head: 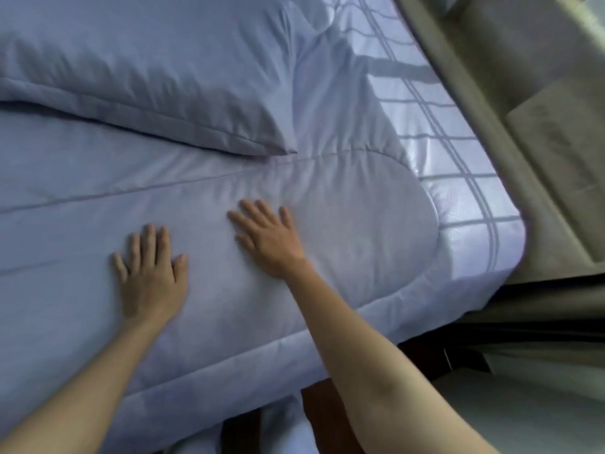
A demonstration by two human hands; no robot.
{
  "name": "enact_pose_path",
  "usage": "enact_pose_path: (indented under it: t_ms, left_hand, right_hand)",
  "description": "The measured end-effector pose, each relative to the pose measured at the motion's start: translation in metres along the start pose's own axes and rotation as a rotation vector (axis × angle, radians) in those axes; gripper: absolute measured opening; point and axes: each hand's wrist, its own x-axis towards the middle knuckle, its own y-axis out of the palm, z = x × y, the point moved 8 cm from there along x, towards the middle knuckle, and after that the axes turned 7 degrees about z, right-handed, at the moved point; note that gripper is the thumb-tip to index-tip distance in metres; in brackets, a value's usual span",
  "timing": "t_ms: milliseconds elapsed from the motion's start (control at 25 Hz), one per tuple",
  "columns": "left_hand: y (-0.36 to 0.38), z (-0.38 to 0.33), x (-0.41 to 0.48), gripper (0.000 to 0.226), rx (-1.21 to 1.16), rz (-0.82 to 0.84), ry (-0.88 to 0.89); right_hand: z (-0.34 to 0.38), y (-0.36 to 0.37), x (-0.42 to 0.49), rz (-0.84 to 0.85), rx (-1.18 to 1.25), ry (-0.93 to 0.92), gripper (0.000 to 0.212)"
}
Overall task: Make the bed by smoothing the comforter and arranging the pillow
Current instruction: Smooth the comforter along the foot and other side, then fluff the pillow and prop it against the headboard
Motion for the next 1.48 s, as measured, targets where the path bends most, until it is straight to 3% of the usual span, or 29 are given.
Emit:
enact_pose_path:
  t_ms: [280,400,440,480,560,640,680,760,840,880,960,1040,1120,1280,1400,1480]
  left_hand:
    - [0.005,-0.040,0.026,0.067,0.052,0.041,-0.127]
    - [0.000,-0.034,0.029,0.061,0.043,0.137,-0.150]
    - [-0.002,-0.032,0.030,0.062,0.037,0.170,-0.152]
    - [-0.004,-0.031,0.030,0.063,0.035,0.188,-0.145]
    - [-0.008,-0.030,0.031,0.064,0.030,0.235,-0.138]
    - [-0.008,-0.028,0.033,0.063,0.014,0.308,-0.136]
    - [-0.006,-0.028,0.034,0.063,-0.001,0.352,-0.138]
    - [-0.005,-0.028,0.037,0.062,-0.033,0.437,-0.145]
    - [-0.005,-0.028,0.041,0.062,-0.061,0.501,-0.144]
    - [-0.003,-0.029,0.042,0.063,-0.071,0.532,-0.138]
    - [-0.012,-0.026,0.041,0.066,-0.101,0.551,-0.140]
    - [-0.013,-0.029,0.046,0.067,-0.155,0.581,-0.136]
    - [-0.026,-0.030,0.044,0.062,-0.337,0.501,-0.176]
    - [-0.099,-0.018,0.031,0.045,-0.698,0.121,-0.306]
    - [-0.150,0.013,0.033,0.045,-0.864,-0.088,-0.441]
    - [-0.178,0.034,0.039,0.046,-0.876,-0.194,-0.508]
  right_hand:
    - [-0.291,-0.069,-0.074,-0.262,0.061,0.620,0.051]
    - [-0.335,-0.085,-0.099,-0.371,0.158,1.071,0.052]
    - [-0.327,-0.093,-0.088,-0.408,0.186,1.127,0.053]
    - [-0.309,-0.106,-0.065,-0.459,0.226,1.080,0.055]
    - [-0.247,-0.140,0.002,-0.586,0.413,0.804,0.054]
    - [-0.168,-0.157,0.066,-0.608,0.817,0.568,0.051]
    - [-0.130,-0.155,0.092,-0.537,1.003,0.512,0.057]
    - [-0.074,-0.137,0.131,-0.326,1.268,0.495,0.090]
    - [-0.054,-0.123,0.146,-0.193,1.360,0.535,0.115]
    - [-0.061,-0.123,0.148,-0.191,1.314,0.543,0.108]
    - [-0.070,-0.145,0.142,-0.275,1.068,0.505,0.068]
    - [-0.071,-0.175,0.132,-0.352,0.839,0.422,0.043]
    - [-0.056,-0.202,0.115,-0.419,0.756,0.311,0.036]
    - [-0.016,-0.236,0.059,-0.494,0.771,0.167,0.037]
    - [-0.020,-0.220,-0.013,-0.541,0.843,0.137,0.049]
    - [-0.054,-0.192,-0.079,-0.564,0.916,0.155,0.042]
